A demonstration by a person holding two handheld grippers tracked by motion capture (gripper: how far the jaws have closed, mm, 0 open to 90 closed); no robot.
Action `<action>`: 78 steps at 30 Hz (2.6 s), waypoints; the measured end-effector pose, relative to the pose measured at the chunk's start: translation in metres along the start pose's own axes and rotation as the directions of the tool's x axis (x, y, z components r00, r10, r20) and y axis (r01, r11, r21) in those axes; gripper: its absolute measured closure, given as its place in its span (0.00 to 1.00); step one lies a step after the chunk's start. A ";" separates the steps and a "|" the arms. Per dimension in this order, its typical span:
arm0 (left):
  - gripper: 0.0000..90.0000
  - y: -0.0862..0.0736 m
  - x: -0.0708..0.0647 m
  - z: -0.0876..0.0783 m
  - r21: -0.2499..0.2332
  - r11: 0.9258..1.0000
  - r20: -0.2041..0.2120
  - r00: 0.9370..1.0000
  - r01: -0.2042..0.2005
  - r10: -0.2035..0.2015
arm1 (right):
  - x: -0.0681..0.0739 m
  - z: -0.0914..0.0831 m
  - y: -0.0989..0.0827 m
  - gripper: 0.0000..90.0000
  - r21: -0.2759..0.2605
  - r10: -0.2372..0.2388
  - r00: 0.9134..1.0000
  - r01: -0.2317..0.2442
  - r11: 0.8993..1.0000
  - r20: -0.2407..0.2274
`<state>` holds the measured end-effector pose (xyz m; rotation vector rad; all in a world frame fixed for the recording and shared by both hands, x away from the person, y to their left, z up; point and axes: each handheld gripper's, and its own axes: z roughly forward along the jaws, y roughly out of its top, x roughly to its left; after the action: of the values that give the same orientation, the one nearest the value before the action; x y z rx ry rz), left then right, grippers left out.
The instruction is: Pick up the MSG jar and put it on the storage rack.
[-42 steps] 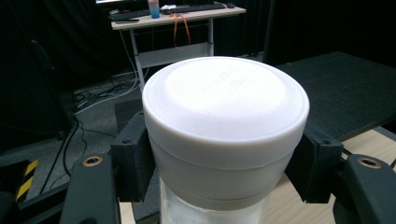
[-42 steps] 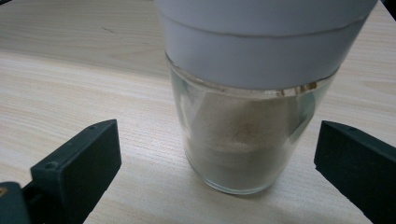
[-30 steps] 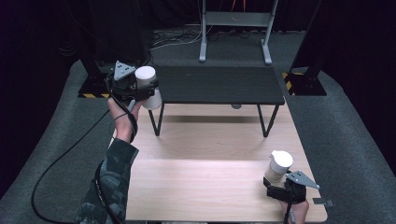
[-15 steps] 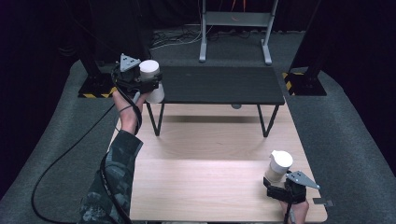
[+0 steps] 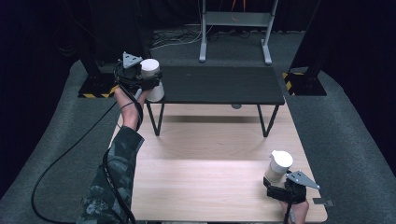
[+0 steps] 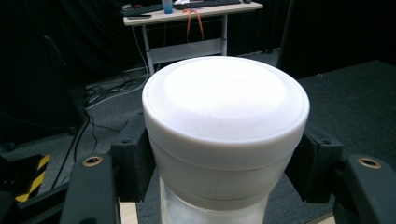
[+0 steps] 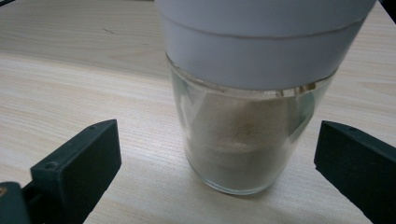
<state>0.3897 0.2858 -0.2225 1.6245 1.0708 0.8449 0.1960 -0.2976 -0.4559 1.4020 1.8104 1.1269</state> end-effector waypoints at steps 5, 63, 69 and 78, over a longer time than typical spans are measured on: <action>0.38 -0.004 0.003 0.000 -0.013 1.000 0.009 1.000 0.008 -0.008 | 0.000 0.000 0.000 0.00 0.000 0.000 1.000 0.000 1.000 0.001; 0.00 -0.025 0.002 -0.020 0.417 0.907 0.061 0.997 -0.060 0.038 | 0.000 0.000 -0.001 0.00 -0.006 0.000 1.000 0.000 1.000 0.002; 0.00 -0.072 -0.007 -0.029 0.416 0.907 0.078 0.996 -0.061 0.031 | 0.000 0.000 -0.001 0.00 -0.005 -0.001 1.000 0.001 1.000 0.003; 0.00 -0.169 -0.035 -0.044 0.376 0.925 0.090 0.996 -0.050 0.018 | 0.001 0.000 -0.001 0.00 -0.005 -0.004 1.000 0.004 1.000 0.006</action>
<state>0.2953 0.2914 -0.3730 1.9862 1.2006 0.6075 0.1952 -0.2967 -0.4565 1.3970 1.8047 1.1234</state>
